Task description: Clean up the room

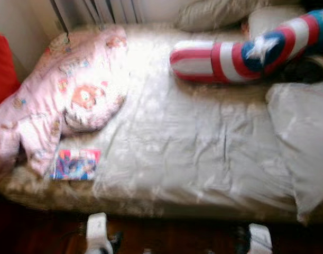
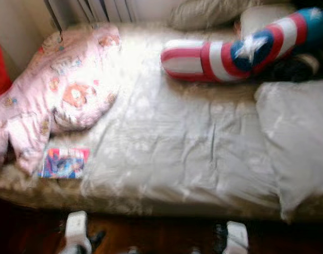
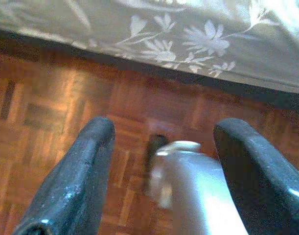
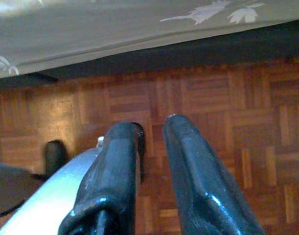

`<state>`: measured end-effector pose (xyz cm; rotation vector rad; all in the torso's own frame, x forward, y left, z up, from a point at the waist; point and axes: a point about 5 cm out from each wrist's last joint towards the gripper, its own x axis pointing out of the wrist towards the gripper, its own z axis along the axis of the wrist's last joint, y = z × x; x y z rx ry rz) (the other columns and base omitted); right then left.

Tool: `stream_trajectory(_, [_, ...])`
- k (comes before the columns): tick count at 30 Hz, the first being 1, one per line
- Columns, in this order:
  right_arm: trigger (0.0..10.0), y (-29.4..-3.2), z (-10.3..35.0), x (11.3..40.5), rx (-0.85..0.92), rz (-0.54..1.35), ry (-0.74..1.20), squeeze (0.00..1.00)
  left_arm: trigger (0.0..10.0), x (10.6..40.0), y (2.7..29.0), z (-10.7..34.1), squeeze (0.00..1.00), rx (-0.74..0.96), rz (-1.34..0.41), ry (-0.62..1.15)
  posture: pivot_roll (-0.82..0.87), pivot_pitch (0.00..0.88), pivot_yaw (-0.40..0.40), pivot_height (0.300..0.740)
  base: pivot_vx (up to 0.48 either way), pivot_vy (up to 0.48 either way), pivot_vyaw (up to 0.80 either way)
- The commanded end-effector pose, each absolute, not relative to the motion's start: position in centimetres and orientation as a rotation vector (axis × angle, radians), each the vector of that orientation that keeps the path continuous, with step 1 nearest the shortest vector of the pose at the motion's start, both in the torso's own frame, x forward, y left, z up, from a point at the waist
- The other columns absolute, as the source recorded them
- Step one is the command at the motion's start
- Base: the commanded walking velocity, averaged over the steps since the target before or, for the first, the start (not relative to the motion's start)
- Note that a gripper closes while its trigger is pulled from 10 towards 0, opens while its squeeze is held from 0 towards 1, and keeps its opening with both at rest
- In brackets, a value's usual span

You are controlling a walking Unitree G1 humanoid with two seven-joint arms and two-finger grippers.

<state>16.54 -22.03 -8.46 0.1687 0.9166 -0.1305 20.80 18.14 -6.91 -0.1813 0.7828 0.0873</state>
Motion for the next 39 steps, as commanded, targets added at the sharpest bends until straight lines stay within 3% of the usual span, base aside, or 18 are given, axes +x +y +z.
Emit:
stream_trajectory(1, [10.0,-21.3,-8.9,15.9,0.188,-0.121,0.947,0.0,10.0,19.9,19.0,-7.3,0.0,-0.161,0.107,0.817,0.04,0.181,0.036,0.74,0.0,0.48,0.0])
stream_trajectory(26, [10.0,-20.1,-9.1,15.9,0.152,-0.088,0.958,0.0,10.0,19.6,19.1,-7.5,0.0,-0.17,0.126,0.818,0.05,0.132,0.025,0.74,0.0,0.48,0.0])
stream_trajectory(39, [10.0,-20.0,-9.2,15.9,0.151,-0.086,0.959,0.0,10.0,19.8,19.1,-7.3,0.0,-0.172,0.132,0.807,0.06,0.155,0.022,0.74,0.0,0.428,0.0])
